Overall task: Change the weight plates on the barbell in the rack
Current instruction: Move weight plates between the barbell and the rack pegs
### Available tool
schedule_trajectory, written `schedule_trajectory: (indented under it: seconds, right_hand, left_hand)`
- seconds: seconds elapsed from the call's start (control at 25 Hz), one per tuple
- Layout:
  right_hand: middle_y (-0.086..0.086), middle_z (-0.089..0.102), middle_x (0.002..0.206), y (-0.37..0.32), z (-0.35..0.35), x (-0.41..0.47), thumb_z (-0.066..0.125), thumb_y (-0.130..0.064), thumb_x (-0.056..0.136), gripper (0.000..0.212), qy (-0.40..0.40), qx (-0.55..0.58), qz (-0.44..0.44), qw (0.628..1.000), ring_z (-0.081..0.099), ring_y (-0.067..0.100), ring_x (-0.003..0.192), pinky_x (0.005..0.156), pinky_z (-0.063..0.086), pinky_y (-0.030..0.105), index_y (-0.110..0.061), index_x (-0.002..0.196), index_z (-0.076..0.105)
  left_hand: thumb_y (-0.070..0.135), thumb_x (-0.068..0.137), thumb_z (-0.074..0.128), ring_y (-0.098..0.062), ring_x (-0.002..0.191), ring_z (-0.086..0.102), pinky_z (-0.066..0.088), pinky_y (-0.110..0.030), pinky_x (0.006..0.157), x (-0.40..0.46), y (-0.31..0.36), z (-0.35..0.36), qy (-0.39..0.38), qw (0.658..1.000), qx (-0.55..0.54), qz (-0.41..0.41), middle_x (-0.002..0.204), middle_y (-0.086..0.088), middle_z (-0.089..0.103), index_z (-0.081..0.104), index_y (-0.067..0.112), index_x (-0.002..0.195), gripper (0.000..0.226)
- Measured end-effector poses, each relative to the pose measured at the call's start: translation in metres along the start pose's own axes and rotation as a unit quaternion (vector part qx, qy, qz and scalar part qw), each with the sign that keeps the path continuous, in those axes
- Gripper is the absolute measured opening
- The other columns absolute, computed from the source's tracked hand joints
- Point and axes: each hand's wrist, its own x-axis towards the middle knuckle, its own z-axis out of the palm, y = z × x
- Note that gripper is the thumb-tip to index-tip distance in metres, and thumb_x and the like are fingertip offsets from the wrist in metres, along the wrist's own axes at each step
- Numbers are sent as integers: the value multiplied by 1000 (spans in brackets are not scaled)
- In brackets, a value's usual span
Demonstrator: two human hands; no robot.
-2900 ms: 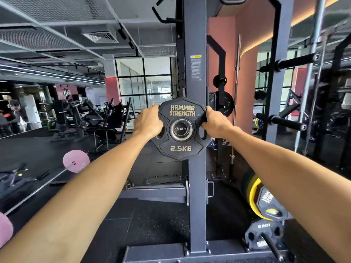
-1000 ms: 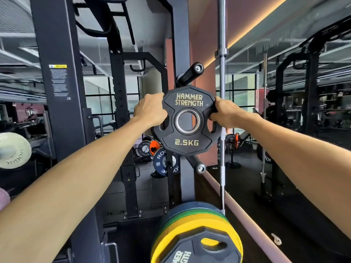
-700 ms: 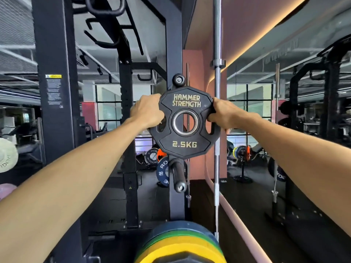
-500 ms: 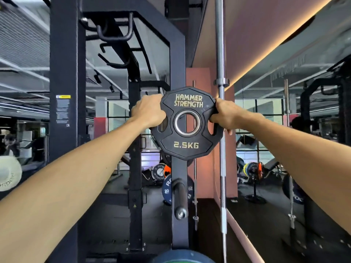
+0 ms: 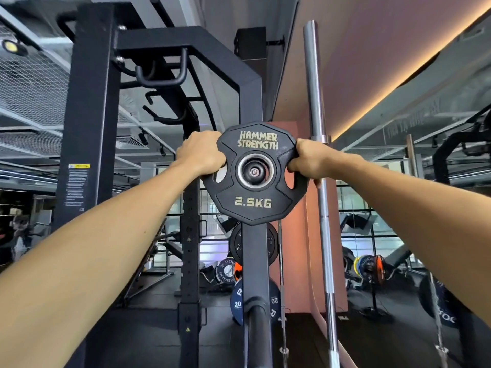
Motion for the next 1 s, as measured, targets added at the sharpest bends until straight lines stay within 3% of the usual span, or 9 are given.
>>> schedule_trajectory:
  seconds: [0.24,0.44,0.6,0.8,0.88,1.0]
  right_hand:
    - [14,54,91,31,39,55,53,-10,86,22,5,2,11,1000,58,32,63,33,46,28,-7,105,42]
    - [11,53,81,64,82,100,48,-14,86,20,36,12,22,999,59,30,60,32,41,24,-9,104,39]
    - [12,53,83,85,110,135,46,-18,87,20,44,-2,46,998,62,34,67,37,43,28,-12,104,36]
    - [13,54,74,100,122,158,47,-12,84,9,51,30,17,998,55,31,56,33,43,25,-7,91,43]
    - [13,52,75,98,123,154,46,-15,88,15,53,29,27,998,57,33,60,36,45,29,-9,97,35]
    - [18,54,78,96,127,143,40,-21,91,20,39,6,41,998,57,33,63,53,51,42,-15,99,23]
  left_hand:
    - [14,83,50,-37,95,54,42,-38,76,33,-32,68,3,1000,-4,-1,105,-10,60,51,22,96,15]
    - [15,83,47,-39,104,55,41,-40,78,69,-52,119,-4,1000,14,-12,114,-11,60,51,22,110,28]
    - [15,83,45,-37,100,55,42,-40,79,96,-67,161,-6,1000,16,-17,113,-11,62,51,20,106,24]
    - [15,83,46,-35,93,54,46,-42,83,106,-71,177,13,999,-10,-36,101,-8,57,52,19,101,19]
    - [13,83,45,-37,94,54,46,-44,84,103,-69,175,12,999,0,-31,104,-10,58,49,19,110,27]
    - [11,88,42,-37,87,51,43,-45,80,87,-67,174,-14,1000,4,-27,100,-17,57,29,14,127,41]
